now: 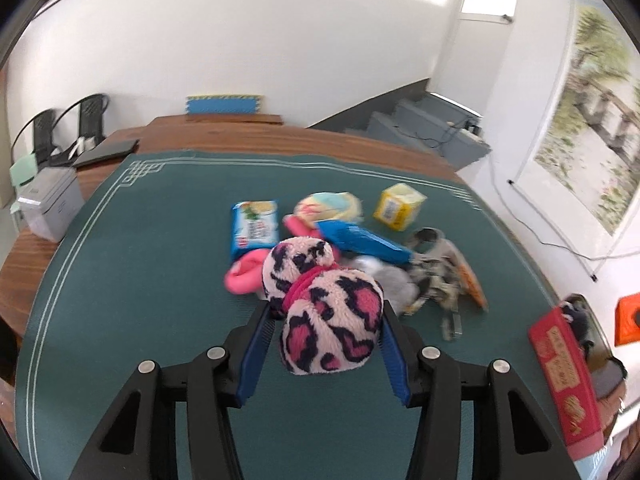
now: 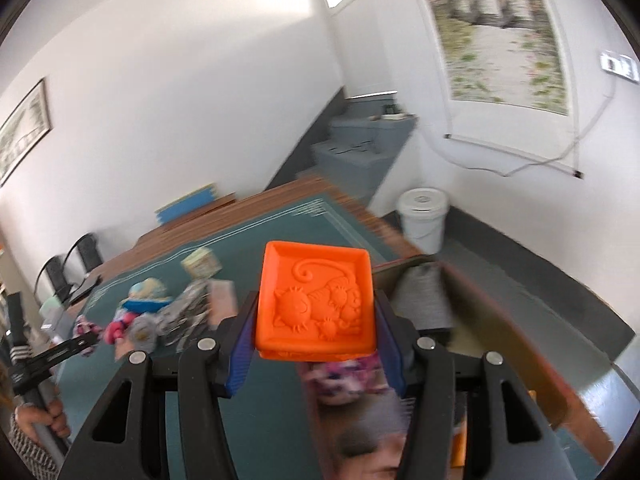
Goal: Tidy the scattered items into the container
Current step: 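Carry the orange cube and leopard sock to the box and release them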
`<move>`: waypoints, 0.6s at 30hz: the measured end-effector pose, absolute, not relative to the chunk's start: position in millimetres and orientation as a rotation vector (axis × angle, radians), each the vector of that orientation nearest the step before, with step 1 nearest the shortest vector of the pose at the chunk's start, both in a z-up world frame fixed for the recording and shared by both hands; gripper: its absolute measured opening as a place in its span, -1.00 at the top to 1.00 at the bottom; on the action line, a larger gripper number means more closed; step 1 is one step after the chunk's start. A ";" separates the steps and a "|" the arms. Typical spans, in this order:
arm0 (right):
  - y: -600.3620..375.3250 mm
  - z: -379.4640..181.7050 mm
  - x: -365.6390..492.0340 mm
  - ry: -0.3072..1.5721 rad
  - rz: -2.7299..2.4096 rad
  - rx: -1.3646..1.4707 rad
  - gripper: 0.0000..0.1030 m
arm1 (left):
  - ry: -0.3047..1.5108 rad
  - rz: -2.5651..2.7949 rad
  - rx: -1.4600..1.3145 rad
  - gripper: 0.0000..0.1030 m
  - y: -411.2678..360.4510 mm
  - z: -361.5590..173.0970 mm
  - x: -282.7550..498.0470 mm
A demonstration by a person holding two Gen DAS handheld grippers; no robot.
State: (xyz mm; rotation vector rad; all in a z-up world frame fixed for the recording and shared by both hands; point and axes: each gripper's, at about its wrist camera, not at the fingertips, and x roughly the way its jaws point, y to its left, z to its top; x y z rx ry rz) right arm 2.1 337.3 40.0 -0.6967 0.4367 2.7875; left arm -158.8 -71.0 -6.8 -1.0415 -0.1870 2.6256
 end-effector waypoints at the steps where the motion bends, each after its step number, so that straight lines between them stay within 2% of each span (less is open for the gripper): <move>1: 344.4 40.8 4.8 0.443 2.771 -0.687 -0.12 | -0.176 2.617 -1.028 -0.03 -66.5 -3.7 -155.3; 13: 405.9 20.9 21.1 0.479 2.590 -0.741 -0.13 | -0.093 2.468 -0.969 -0.03 -13.7 9.1 -121.2; 18: 417.3 10.6 25.6 0.488 2.560 -0.772 -0.25 | -0.073 2.415 -0.969 -0.03 10.6 12.6 -112.0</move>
